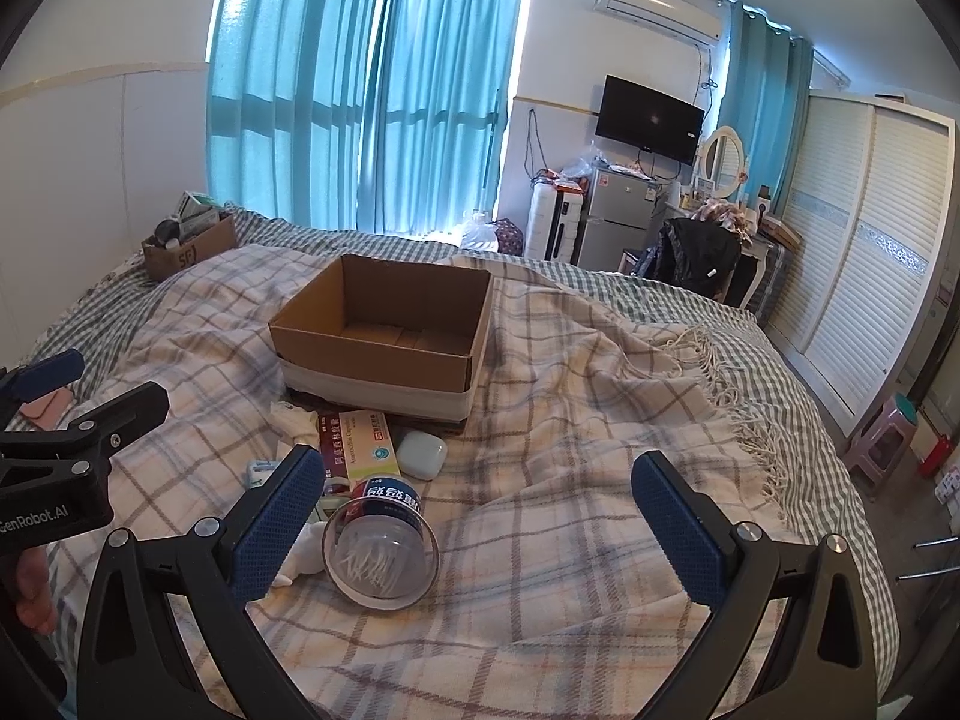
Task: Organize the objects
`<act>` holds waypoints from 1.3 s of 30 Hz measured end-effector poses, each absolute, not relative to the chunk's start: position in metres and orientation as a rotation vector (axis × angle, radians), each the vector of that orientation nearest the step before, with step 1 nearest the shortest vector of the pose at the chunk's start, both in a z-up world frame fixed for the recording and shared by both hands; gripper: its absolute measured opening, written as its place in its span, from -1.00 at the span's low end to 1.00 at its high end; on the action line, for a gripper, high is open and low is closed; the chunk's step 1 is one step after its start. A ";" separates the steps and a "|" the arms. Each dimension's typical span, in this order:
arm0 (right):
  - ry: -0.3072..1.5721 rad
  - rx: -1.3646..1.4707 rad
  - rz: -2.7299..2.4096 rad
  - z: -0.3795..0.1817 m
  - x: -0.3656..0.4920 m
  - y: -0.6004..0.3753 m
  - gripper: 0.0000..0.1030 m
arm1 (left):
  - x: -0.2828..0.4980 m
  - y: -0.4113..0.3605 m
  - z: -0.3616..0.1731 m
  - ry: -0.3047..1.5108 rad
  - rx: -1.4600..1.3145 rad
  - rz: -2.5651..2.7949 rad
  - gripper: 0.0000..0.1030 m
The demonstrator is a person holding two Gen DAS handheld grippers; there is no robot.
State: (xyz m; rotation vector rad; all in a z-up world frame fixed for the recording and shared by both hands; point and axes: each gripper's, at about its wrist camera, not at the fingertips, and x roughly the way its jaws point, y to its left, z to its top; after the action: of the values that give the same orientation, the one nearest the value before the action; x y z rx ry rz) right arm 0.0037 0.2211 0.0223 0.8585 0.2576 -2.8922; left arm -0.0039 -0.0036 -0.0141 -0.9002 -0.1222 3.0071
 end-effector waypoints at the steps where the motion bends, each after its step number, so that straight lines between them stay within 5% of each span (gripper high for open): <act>1: 0.259 0.857 -2.890 0.022 0.004 0.220 0.99 | -0.004 -0.004 -0.014 -0.123 -0.900 3.009 1.00; 17: 0.284 0.859 -2.867 0.020 0.003 0.216 0.99 | -0.003 -0.005 -0.019 -0.117 -0.919 2.995 1.00; 31: 0.235 0.992 -2.834 -0.013 -0.016 0.235 0.99 | -0.028 0.012 -0.081 -0.175 -1.206 2.805 0.83; 39: 0.228 1.056 -2.829 -0.027 -0.022 0.244 0.99 | -0.048 0.044 -0.128 -0.052 -1.419 2.620 0.78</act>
State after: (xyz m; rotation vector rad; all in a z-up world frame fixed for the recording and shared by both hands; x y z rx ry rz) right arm -0.0224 0.2439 -0.0272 1.0559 0.2283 -2.8289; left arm -0.0478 0.0441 -0.1281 -1.4192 -0.0521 2.6197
